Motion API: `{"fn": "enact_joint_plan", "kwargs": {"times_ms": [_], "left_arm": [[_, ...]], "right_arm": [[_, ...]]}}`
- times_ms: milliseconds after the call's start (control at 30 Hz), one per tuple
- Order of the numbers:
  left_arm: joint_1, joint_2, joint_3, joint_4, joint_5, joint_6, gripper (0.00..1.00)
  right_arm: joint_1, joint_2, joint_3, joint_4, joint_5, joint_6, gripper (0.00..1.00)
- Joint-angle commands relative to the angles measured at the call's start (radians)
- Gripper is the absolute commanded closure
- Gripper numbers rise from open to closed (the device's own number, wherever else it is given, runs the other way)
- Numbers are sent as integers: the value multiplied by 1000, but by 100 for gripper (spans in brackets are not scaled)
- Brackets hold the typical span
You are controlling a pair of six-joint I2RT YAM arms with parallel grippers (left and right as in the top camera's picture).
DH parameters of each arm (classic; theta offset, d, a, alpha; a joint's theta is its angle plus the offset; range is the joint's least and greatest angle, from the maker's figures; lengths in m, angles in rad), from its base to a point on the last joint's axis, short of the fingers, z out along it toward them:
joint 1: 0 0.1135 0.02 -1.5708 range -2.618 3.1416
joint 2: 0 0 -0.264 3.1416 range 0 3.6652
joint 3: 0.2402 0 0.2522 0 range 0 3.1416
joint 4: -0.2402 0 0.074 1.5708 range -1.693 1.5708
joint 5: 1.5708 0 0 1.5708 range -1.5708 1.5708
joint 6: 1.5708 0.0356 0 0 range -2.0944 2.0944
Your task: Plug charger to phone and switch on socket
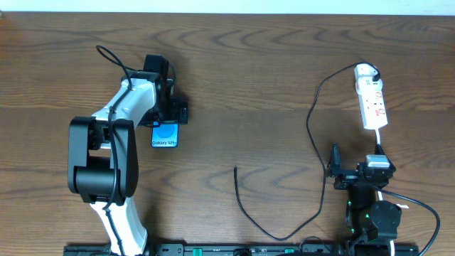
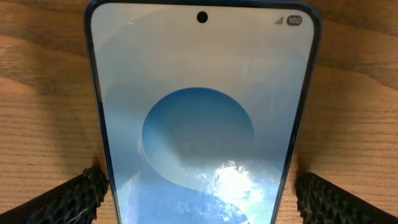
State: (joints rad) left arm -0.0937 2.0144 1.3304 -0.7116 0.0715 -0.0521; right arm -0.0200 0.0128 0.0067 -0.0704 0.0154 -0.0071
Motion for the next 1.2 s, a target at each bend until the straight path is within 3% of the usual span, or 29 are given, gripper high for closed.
{"fn": "enact_joint_plan", "kwargs": {"times_ms": [0, 1167], "left_arm": [[2, 6, -27, 4, -13, -5, 0], [2, 6, -45, 22, -13, -1, 0]], "right_arm": [[18, -6, -1, -4, 5, 14, 1], [18, -6, -1, -4, 5, 14, 1]]}}
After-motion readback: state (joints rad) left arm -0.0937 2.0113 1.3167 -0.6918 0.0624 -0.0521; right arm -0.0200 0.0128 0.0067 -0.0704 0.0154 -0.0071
